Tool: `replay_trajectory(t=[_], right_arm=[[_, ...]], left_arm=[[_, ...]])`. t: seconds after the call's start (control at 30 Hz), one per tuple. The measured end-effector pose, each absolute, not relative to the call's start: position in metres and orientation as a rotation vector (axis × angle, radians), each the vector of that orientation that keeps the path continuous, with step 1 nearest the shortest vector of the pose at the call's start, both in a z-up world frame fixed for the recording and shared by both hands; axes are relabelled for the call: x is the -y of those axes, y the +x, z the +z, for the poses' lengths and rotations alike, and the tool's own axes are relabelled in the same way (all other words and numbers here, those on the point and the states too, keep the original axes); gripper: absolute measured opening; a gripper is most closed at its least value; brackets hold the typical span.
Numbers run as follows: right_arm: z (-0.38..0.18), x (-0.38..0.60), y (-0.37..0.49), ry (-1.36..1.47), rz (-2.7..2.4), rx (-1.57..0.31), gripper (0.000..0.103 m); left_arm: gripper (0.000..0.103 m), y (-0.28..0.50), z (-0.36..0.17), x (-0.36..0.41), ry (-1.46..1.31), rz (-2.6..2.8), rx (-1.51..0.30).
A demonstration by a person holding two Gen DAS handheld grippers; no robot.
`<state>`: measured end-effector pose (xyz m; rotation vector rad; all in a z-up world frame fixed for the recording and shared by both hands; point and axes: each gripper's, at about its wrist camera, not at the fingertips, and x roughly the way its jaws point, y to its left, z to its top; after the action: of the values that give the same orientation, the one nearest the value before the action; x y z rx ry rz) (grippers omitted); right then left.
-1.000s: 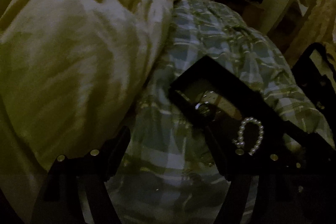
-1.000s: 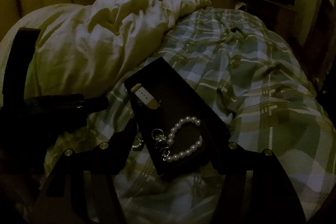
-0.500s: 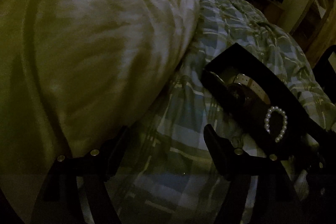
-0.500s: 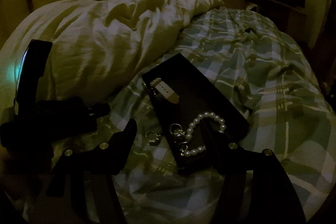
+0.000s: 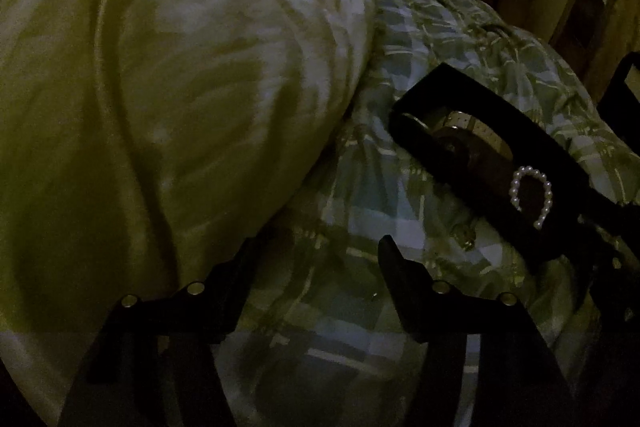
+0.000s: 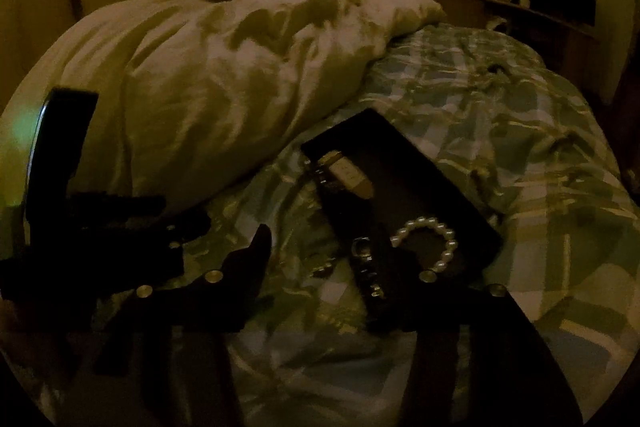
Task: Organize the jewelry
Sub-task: 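Open both tools and withdraw them from the black case toward the plaid cover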
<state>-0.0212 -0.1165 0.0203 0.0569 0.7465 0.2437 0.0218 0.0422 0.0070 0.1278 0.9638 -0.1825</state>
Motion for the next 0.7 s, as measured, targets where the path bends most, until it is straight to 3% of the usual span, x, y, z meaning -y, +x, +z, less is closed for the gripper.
replay_trajectory(t=[0.2, 0.57, 0.7], right_arm=[[0.002, 0.103, -0.014, 0.103, 0.345, -0.842, 0.035], [-0.02, 0.108, -0.001, 0.079, 0.199, -0.933, 0.032], [-0.02, 0.109, -0.003, 0.016, 0.099, -0.917, 0.023]], left_arm=[[0.037, 0.019, -0.003, -0.054, 0.12, -0.212, -1.022], [0.036, 0.024, -0.02, -0.057, 0.133, -0.252, -1.103], [0.036, 0.024, -0.021, -0.058, 0.13, -0.253, -1.105]])
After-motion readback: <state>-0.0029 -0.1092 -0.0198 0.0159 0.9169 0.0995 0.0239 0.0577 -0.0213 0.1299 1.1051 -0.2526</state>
